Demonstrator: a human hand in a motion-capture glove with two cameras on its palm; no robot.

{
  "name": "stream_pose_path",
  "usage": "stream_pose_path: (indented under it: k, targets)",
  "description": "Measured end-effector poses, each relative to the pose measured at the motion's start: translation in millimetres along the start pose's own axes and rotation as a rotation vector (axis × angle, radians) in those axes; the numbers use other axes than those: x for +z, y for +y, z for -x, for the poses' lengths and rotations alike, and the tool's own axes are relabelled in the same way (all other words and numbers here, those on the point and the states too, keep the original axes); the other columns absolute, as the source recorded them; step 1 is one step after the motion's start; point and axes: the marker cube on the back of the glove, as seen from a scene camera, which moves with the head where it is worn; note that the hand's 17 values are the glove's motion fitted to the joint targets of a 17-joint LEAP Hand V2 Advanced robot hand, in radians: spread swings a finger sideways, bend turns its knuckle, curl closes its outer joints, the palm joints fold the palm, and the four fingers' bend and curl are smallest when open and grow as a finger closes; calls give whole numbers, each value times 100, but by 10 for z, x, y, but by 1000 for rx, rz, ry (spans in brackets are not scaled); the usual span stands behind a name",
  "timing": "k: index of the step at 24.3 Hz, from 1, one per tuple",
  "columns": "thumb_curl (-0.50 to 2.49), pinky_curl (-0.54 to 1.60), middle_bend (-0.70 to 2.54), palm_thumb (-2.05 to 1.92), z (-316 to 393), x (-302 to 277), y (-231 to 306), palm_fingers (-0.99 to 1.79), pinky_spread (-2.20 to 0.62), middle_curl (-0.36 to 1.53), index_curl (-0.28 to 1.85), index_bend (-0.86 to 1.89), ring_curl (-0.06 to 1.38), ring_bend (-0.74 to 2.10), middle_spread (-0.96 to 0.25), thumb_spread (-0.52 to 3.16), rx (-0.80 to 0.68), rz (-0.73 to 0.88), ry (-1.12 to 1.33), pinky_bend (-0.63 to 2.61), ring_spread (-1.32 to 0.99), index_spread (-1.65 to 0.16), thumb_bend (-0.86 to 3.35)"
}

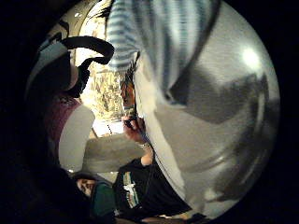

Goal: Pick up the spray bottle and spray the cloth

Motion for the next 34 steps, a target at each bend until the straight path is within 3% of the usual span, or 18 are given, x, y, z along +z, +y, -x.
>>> stream_pose_path:
  k: [5,10,22,30,34]
  targets:
    - [66,40,33,102,-13,496,252,105,-11,56,28,13,45,66,-7,62,-198,155,80,49,-9,-15,-2]
    - [65,39,34,102,-272,999,414,103,-10,56,30,14,44,62,-7,64,-298,260,222,38,-8,-17,-3]
    - [59,41,27,97,-901,1464,393,93,-10,53,36,18,38,38,-7,79,-231,318,395,32,-6,-18,-3]
    - [55,39,24,95,-916,1412,399,86,-2,52,37,13,38,35,-6,82,-184,315,426,24,-3,-18,-3]
    - [53,42,24,92,-853,1223,552,67,1,52,31,0,39,37,-3,83,-212,243,458,32,0,-19,-4]
